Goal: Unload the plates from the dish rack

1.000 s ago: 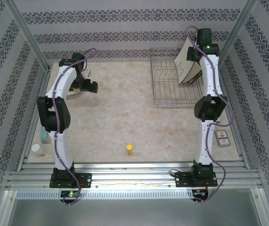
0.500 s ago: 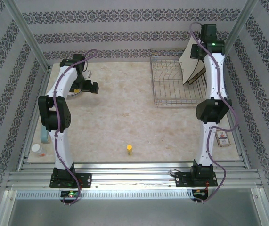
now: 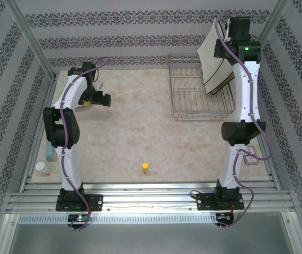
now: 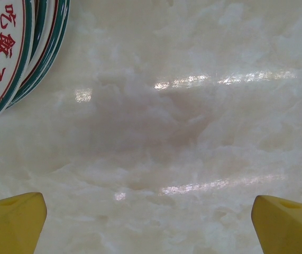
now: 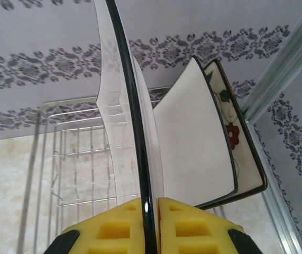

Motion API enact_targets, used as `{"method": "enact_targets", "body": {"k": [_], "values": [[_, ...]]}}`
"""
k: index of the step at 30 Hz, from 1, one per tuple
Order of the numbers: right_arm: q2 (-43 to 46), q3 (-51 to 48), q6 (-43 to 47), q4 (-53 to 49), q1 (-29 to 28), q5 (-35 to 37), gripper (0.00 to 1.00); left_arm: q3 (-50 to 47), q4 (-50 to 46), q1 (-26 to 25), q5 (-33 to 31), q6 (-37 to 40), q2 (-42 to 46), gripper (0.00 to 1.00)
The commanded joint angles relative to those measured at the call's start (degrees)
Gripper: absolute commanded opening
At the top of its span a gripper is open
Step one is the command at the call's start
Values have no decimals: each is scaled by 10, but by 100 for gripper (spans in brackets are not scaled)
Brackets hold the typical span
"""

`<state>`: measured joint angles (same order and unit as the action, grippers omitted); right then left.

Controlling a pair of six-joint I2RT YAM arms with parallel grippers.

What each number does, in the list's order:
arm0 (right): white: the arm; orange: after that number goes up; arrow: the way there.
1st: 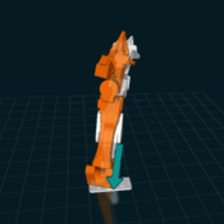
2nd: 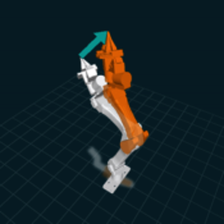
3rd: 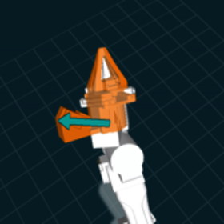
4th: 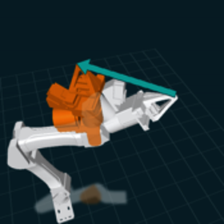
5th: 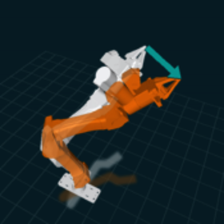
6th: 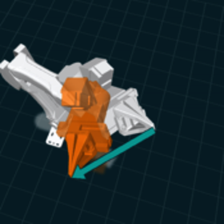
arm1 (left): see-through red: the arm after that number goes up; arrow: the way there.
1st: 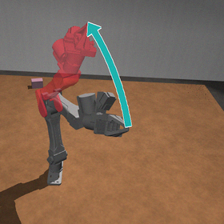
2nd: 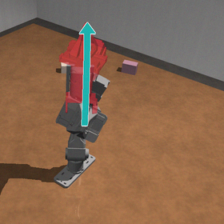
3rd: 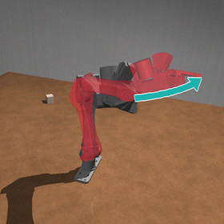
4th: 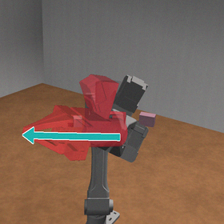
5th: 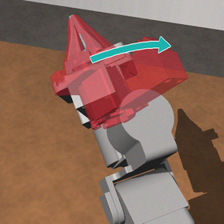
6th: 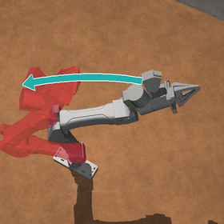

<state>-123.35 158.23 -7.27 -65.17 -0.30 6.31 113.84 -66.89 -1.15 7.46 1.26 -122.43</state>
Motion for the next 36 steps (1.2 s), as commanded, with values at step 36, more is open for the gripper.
{"method": "enact_targets", "body": {"k": [36], "values": [[213, -1022, -712, 1355, -82, -491, 0, -115, 205, -7, 315, -98, 125, 100]]}}
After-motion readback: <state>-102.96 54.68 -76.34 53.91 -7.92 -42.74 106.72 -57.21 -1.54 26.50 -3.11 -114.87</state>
